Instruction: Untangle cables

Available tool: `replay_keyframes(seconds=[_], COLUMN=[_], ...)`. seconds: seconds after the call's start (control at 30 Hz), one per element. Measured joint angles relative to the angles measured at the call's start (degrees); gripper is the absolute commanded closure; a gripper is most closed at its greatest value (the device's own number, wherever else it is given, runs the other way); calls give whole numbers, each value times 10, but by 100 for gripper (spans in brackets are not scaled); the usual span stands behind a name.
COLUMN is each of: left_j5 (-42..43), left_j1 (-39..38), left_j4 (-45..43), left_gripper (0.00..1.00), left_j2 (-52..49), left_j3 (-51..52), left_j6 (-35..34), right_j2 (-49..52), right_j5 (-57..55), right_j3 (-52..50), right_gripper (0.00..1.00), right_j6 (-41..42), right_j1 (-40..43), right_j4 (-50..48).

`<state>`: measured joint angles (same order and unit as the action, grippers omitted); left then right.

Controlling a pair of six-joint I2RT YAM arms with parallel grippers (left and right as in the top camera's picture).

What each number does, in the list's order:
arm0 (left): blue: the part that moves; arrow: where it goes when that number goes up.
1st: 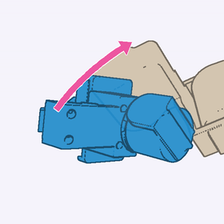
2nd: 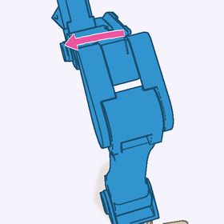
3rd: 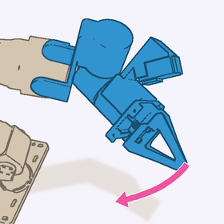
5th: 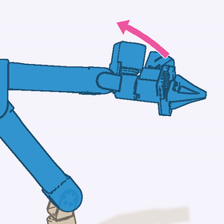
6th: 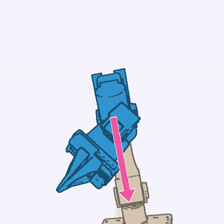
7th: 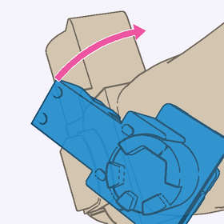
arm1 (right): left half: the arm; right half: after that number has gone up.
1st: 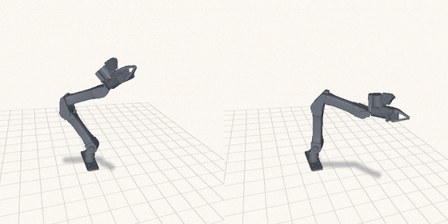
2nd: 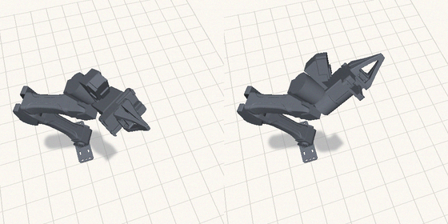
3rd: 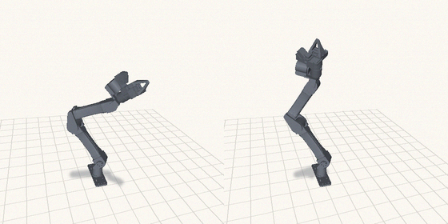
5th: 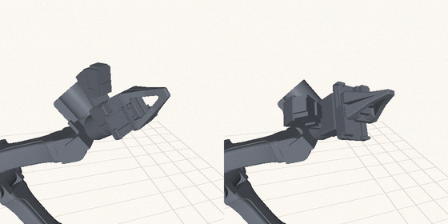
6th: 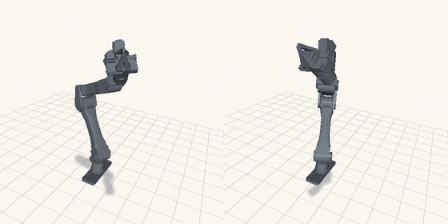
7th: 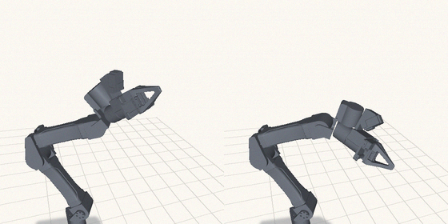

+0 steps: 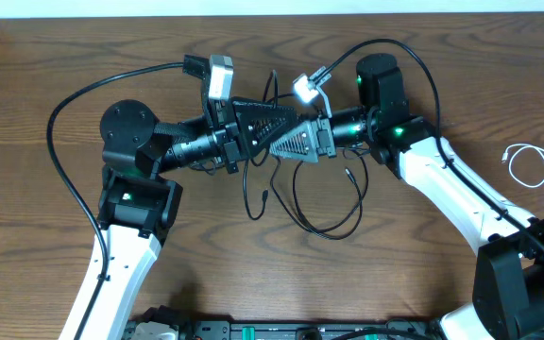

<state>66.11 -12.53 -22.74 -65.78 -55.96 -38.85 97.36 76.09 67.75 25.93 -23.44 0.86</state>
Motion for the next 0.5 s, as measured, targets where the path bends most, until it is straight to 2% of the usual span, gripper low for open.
replay_keyframes(seconds=[0.2,0.23,0.33,0.37,0.4,0.5], left_j5=[0,0,0,0,0,0], left_j1=[0,0,0,0,0,0], left_j4=[0,0,0,0,0,0], left_gripper=[93,93,92,92,92,93], left_j2=[0,0,0,0,0,0], left_j3=[0,0,0,0,0,0], left_j6=[0,0,1,1,1,5], right_j2=[0,0,0,0,0,0], right_j5=[24,26,26,24,20,0], right_j3=[0,0,0,0,0,0], right_gripper=[34,39,82,88,99,99], right_j6=[-58,-70,-106,-112,-119,-130], right_j1=[-9,-14,-28,-30,-35,-38], right_j4=[31,40,60,62,64,76])
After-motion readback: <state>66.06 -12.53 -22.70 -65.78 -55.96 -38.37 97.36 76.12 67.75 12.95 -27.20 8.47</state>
